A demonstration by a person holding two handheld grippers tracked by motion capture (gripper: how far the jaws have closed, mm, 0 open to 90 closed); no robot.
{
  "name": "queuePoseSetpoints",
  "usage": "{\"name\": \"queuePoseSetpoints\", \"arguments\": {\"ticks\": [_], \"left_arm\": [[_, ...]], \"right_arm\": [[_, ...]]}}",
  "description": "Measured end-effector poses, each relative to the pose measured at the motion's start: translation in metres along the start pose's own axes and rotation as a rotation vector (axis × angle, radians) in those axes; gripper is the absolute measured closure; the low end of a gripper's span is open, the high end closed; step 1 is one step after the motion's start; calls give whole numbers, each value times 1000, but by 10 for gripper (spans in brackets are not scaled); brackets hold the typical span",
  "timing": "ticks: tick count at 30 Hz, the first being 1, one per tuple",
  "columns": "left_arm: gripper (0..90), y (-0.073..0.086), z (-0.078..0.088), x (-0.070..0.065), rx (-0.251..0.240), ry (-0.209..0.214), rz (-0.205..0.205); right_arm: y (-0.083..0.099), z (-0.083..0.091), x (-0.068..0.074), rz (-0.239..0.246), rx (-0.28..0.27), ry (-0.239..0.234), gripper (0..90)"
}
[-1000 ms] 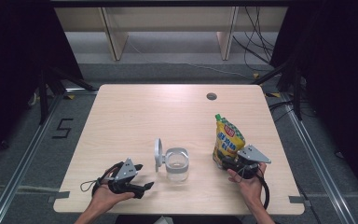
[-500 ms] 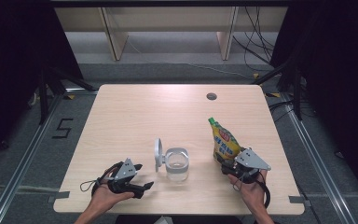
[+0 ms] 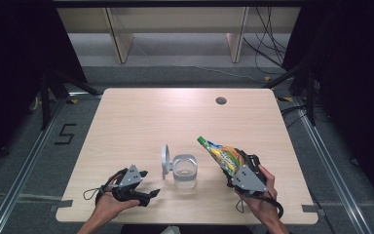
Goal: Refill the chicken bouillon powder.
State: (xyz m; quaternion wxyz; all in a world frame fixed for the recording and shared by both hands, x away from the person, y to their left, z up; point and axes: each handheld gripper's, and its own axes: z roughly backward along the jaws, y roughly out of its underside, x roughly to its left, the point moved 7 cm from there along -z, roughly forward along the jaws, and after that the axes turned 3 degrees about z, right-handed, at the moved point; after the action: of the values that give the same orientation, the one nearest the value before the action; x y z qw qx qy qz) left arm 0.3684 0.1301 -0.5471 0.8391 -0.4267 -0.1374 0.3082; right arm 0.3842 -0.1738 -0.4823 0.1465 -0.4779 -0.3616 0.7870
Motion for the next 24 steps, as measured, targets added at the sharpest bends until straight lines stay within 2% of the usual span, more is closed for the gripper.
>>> {"name": "queuePoseSetpoints", "arguments": {"ticks": [2, 3, 4, 6, 7, 8, 9, 10, 13, 14, 15, 16, 17, 18, 19, 21, 22, 23, 24], "left_arm": [[214, 0, 0, -1, 6, 4, 10], [214, -1, -1, -2, -18, 9, 28], [214, -1, -1, -2, -19, 6, 27], [214, -1, -1, -1, -21, -4, 26], [214, -1, 0, 1, -7, -8, 4], [214, 0, 0, 1, -11, -11, 18], [214, 0, 0, 0, -13, -9, 20], [214, 0, 0, 0, -12, -9, 20], [215, 0, 0, 0, -13, -6, 26], [215, 0, 0, 0, -14, -6, 25], [215, 0, 1, 1, -10, -9, 10], [215, 0, 0, 0, -12, -7, 17], [215, 0, 0, 1, -6, -8, 16], [215, 0, 0, 1, 2, -3, 16], [215, 0, 0, 0, 0, -4, 16], [216, -1, 0, 0, -18, -5, 4], [216, -1, 0, 0, -18, 1, 5], [216, -1, -1, -2, -12, 4, 37], [216, -1, -1, -2, -13, 3, 29]], "right_arm": [[-1, 3, 1, 31, 15, 8, 327], [-1, 4, 0, 66, 21, 19, 327], [-2, 5, -1, 93, 24, 30, 327], [-3, 6, 0, 179, 43, 50, 327], [-4, 7, 0, 231, 52, 65, 327], [-5, 8, 0, 273, 57, 68, 328], [-5, 8, 4, 284, 69, 64, 328], [-6, 7, 5, 316, 72, 74, 328], [-8, 8, 9, 481, 98, 123, 333], [-9, 7, 11, 525, 98, 123, 345], [-10, 7, 15, 545, 96, 104, 345], [-10, 7, 16, 558, 98, 104, 346], [-12, 7, 16, 594, 109, 115, 346], [-9, 8, 18, 553, 127, 129, 346], [-11, 6, 18, 583, 114, 125, 347], [-8, 7, 18, 581, 141, 141, 347], [-9, 7, 17, 624, 136, 142, 347], [-9, 6, 16, 631, 138, 137, 347], [-8, 7, 16, 638, 145, 144, 347]]}}
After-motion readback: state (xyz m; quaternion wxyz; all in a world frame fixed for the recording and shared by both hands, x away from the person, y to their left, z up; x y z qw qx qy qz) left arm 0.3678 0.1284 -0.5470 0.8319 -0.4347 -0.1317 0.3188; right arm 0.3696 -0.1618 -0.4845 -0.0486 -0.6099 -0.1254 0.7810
